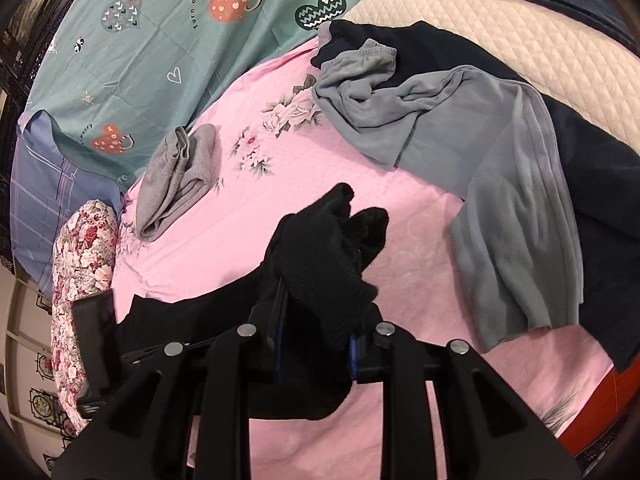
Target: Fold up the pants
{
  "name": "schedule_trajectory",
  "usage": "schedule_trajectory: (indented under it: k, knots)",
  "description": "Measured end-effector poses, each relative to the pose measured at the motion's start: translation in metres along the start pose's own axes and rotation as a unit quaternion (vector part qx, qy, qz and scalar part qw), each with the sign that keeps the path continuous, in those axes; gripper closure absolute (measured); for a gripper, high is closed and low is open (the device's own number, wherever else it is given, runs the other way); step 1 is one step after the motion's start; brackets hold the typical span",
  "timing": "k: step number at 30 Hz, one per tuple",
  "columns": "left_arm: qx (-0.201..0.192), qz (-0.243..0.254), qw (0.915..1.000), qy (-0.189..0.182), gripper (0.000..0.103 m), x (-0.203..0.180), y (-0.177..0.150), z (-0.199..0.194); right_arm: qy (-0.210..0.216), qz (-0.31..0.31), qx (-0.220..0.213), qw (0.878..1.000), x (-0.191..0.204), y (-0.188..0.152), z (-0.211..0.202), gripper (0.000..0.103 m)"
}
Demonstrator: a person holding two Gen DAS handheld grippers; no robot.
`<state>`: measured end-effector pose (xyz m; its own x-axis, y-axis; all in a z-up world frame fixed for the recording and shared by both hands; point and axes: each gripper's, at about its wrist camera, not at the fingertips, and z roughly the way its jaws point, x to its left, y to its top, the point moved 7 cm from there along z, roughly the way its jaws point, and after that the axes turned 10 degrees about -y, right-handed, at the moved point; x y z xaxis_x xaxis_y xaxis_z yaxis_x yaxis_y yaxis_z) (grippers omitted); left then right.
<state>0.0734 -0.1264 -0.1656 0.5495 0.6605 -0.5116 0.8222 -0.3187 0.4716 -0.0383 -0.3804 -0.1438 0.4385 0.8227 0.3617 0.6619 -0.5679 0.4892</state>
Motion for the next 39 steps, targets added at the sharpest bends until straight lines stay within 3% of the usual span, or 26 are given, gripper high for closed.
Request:
schedule_trajectory:
  k: [2, 4, 7, 12, 15, 20, 22, 24, 28, 32, 34, 35, 36, 37, 39]
  knots:
    - [-0.033, -0.031, 0.9981, 0.041, 0.075, 0.038, -0.003, -0.037, -0.006, -0.007, -0.004, 1.0, 0.003, 0.0, -0.001, 0.079]
    - [-0.066, -0.06, 0.9916, 0.094, 0.067, 0.083, -0.015, -0.078, -0.014, -0.013, -0.007, 1.0, 0.008, -0.002, -0.001, 0.079]
    - [-0.086, -0.103, 0.9755, 0.175, 0.065, 0.146, -0.046, -0.128, -0.019, -0.023, -0.006, 1.0, 0.016, -0.002, 0.001, 0.079]
    - [-0.112, -0.174, 0.9574, 0.202, 0.065, 0.22, -0.09, -0.177, -0.027, -0.054, 0.001, 0.998, 0.045, -0.007, 0.007, 0.079]
    - [-0.093, -0.189, 0.9598, 0.185, 0.062, 0.252, -0.103, -0.172, -0.027, -0.092, 0.007, 0.995, 0.081, -0.012, 0.014, 0.079]
    - [-0.096, -0.145, 0.9678, 0.182, 0.051, 0.249, -0.095, -0.166, -0.043, -0.165, 0.008, 0.985, 0.154, -0.026, 0.037, 0.079]
    - [-0.097, -0.14, 0.9693, 0.178, 0.045, 0.245, -0.093, -0.163, -0.03, -0.198, 0.024, 0.979, 0.191, -0.043, 0.049, 0.079]
    - [-0.102, -0.138, 0.9707, 0.168, 0.041, 0.245, -0.092, -0.162, -0.015, -0.239, 0.035, 0.97, 0.228, -0.063, 0.057, 0.079]
    - [-0.108, -0.133, 0.9726, 0.157, 0.04, 0.244, -0.094, -0.159, -0.004, -0.334, 0.063, 0.941, 0.304, -0.116, 0.089, 0.079]
    - [-0.114, -0.138, 0.9736, 0.142, 0.04, 0.245, -0.095, -0.161, -0.021, -0.395, 0.076, 0.915, 0.345, -0.156, 0.122, 0.08]
    - [-0.117, -0.14, 0.9739, 0.135, 0.04, 0.245, -0.099, -0.163, -0.024, -0.407, 0.088, 0.909, 0.354, -0.169, 0.137, 0.079]
    - [-0.118, -0.14, 0.9741, 0.133, 0.04, 0.244, -0.099, -0.164, -0.02, -0.411, 0.097, 0.906, 0.358, -0.175, 0.141, 0.076]
    - [-0.119, -0.139, 0.9746, 0.129, 0.04, 0.244, -0.099, -0.164, -0.013, -0.416, 0.104, 0.903, 0.36, -0.179, 0.143, 0.067]
    - [-0.119, -0.139, 0.9748, 0.128, 0.04, 0.244, -0.099, -0.164, -0.004, -0.422, 0.106, 0.9, 0.363, -0.184, 0.14, 0.05]
    - [-0.121, -0.141, 0.9751, 0.121, 0.04, 0.245, -0.099, -0.165, 0.04, -0.428, 0.112, 0.896, 0.372, -0.186, 0.12, 0.044]
